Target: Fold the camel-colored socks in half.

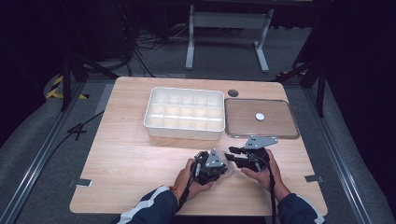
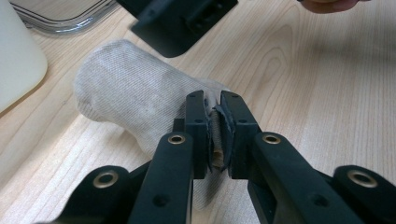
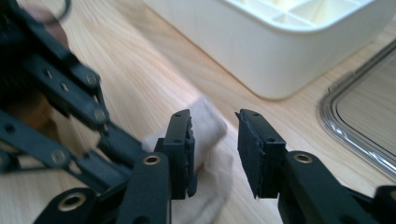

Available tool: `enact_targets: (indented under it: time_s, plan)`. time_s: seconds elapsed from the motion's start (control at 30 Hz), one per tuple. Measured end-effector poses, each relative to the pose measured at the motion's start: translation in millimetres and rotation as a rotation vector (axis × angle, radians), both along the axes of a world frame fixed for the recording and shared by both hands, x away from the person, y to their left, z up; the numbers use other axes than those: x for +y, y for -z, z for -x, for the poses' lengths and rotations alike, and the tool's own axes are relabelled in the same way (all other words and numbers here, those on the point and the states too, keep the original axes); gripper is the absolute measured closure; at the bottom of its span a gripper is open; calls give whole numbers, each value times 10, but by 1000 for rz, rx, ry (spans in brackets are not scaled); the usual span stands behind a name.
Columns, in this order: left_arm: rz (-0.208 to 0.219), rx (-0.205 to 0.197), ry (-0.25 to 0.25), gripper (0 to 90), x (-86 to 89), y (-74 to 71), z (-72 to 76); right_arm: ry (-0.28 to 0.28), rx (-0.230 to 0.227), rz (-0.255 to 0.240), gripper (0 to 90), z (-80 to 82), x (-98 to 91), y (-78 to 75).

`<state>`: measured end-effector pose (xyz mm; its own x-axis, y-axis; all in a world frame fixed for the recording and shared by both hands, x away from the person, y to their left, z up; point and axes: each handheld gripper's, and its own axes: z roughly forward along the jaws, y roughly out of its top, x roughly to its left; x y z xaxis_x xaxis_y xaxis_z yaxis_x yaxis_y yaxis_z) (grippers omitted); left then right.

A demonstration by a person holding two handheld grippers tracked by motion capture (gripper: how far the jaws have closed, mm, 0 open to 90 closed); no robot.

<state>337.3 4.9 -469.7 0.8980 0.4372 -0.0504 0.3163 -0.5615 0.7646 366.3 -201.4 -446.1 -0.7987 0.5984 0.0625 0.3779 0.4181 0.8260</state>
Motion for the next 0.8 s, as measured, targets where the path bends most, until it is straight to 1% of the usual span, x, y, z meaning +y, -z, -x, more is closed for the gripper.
enact_targets:
  time_s: [0.07,0.13,0.17,0.2,0.33,0.37,0.4,0.43,0.47,0.53,0.6,0.63,0.67,0.73,0.8]
  plan:
    - [-3,-6,8,824,-3,0,-6,1,6,-14,618,-15,25,14]
    - [4,-2,3,824,-8,3,0,-19,20,-2,603,-37,65,45]
    - [6,-2,3,824,-9,4,-1,-18,22,12,602,-47,87,63]
    - [-2,-6,6,824,-7,2,-2,-19,32,19,607,-54,100,76]
    - [-11,-16,9,822,-8,6,4,-21,50,47,692,-89,121,124]
    - [-16,-32,14,821,-15,10,19,-29,48,62,753,-94,113,134]
    - [-16,-32,14,819,-15,10,19,-29,48,62,753,-94,113,134]
    - [-22,-43,18,819,-21,11,33,-43,33,87,808,-87,109,149]
    - [-25,-49,19,816,-26,10,42,-49,25,102,828,-78,110,156]
    - [-27,-48,19,813,-25,7,45,-61,14,121,840,-66,123,173]
    - [-17,-41,18,810,-21,4,55,-61,15,121,841,-67,120,173]
    - [-22,-43,26,804,-12,-4,57,-64,19,122,843,-72,113,178]
    - [-19,-36,26,803,-3,-12,66,-63,23,123,844,-74,108,183]
    - [-15,-26,37,794,30,-38,86,-66,29,118,845,-78,95,195]
    - [-15,-16,63,786,86,-77,113,-60,29,122,845,-80,86,205]
